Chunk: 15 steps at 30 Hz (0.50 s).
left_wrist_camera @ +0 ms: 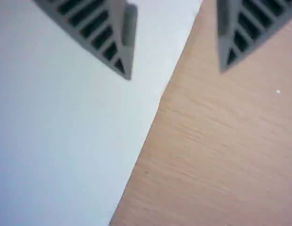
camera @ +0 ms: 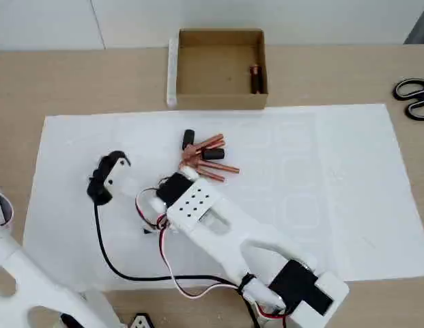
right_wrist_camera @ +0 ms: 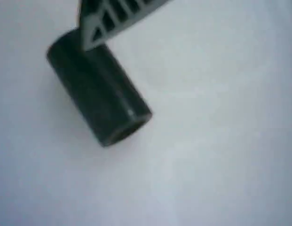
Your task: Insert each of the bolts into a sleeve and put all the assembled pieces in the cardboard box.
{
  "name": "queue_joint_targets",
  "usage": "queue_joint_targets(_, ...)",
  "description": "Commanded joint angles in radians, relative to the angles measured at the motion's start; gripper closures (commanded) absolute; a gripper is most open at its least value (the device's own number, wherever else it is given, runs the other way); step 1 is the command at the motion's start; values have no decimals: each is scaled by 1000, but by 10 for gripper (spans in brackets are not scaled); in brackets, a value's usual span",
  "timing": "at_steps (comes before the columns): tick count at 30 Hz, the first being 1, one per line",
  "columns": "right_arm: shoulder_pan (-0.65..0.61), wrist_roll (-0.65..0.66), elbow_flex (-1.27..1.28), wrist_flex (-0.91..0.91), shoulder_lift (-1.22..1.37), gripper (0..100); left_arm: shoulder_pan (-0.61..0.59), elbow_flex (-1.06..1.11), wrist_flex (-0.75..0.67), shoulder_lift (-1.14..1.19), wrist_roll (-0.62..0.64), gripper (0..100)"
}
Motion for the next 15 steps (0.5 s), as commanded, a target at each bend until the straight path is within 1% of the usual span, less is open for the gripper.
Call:
queue_joint_targets(1, -36, -26, -5, -24, -5, 802, 2, -50, 5, 5, 0, 883)
queue_joint_targets(12, -76, -26, 87, -36, -4, 802, 2, -48, 5, 5, 0, 883)
queue_joint_targets(15, -77, -26, 121, -73, -4, 802, 2, -48, 5, 3, 0, 883)
